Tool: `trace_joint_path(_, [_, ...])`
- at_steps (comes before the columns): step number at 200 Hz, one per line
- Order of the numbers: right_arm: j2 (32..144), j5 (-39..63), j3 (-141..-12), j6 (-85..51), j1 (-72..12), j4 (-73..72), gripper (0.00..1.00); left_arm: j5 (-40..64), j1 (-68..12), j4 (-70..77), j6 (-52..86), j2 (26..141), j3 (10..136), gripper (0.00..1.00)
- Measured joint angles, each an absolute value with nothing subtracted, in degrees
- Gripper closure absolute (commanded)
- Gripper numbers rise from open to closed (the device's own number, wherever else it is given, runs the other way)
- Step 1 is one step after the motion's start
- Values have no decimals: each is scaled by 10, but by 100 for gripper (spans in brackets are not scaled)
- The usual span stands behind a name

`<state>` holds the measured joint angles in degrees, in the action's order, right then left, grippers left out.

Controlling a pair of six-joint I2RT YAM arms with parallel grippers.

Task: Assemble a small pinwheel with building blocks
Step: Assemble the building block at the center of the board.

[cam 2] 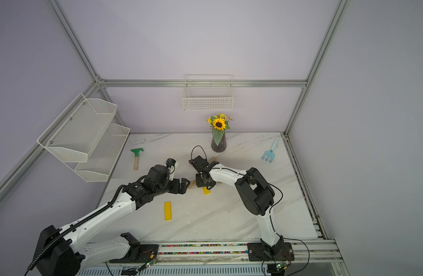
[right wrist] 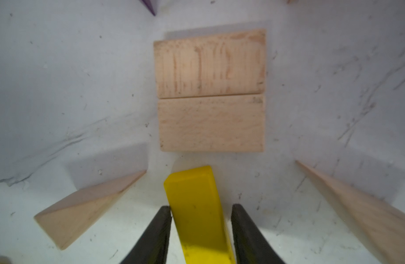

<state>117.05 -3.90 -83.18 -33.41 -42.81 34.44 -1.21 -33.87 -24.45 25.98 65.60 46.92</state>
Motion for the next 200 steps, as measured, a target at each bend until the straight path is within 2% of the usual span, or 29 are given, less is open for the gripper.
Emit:
trace_joint_path(76, [1171,-36,-829,-340,-421,342,62,-12,-339,-244,260,656,469,0])
trace_joint_path(200, [1172,-29,-827,-349,-412,328,63,-12,-339,-245,260,656,469,0])
